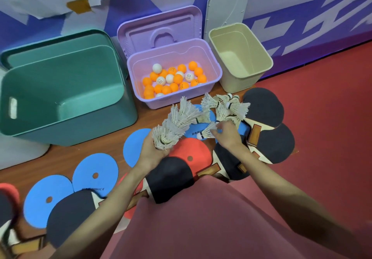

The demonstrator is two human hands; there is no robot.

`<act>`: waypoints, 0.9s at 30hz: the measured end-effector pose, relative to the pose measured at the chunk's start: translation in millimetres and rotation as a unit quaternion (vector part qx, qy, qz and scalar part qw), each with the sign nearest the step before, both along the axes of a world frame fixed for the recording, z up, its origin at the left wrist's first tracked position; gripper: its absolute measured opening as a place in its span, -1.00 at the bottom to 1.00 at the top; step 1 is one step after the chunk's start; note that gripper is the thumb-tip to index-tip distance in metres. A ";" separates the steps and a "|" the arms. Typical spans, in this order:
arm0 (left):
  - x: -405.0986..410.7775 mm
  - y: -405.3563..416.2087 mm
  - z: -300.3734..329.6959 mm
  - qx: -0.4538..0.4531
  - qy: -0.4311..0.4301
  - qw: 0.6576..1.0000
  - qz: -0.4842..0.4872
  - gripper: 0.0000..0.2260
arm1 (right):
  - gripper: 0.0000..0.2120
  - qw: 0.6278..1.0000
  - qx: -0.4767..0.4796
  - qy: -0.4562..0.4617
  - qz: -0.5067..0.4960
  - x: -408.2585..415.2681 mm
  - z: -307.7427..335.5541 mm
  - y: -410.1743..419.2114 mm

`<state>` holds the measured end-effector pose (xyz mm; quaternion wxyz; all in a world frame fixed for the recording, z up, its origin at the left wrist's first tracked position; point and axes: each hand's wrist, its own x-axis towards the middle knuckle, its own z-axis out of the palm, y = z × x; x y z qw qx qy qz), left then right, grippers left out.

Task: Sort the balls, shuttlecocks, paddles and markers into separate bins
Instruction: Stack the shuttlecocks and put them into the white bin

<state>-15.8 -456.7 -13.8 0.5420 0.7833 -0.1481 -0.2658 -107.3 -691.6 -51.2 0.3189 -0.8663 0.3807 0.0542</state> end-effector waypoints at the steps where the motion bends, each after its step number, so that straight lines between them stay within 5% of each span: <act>1: -0.1 0.8 -0.1 0.002 0.001 1.000 0.004 -0.51 | -0.76 1.000 0.009 0.011 -0.001 1.5 -1.0 3.1; 5: 0.7 5.6 -2.2 0.014 0.003 1.000 0.005 -0.53 | -0.85 1.000 0.005 0.006 0.019 7.2 17.1 7.2; 13: 2.7 21.0 -7.8 0.040 -0.020 0.999 -0.002 -0.61 | -0.87 0.944 -0.050 -0.327 0.012 -1.0 103.2 5.0; 20: 1.8 24.6 -7.6 0.055 -0.040 0.997 -0.027 -0.65 | -0.94 0.949 0.048 -0.272 0.151 -0.4 86.5 37.9; 27: 13.5 78.9 13.4 0.086 -0.124 0.988 0.004 -0.57 | -0.98 0.941 0.123 -0.278 0.147 27.5 86.9 66.1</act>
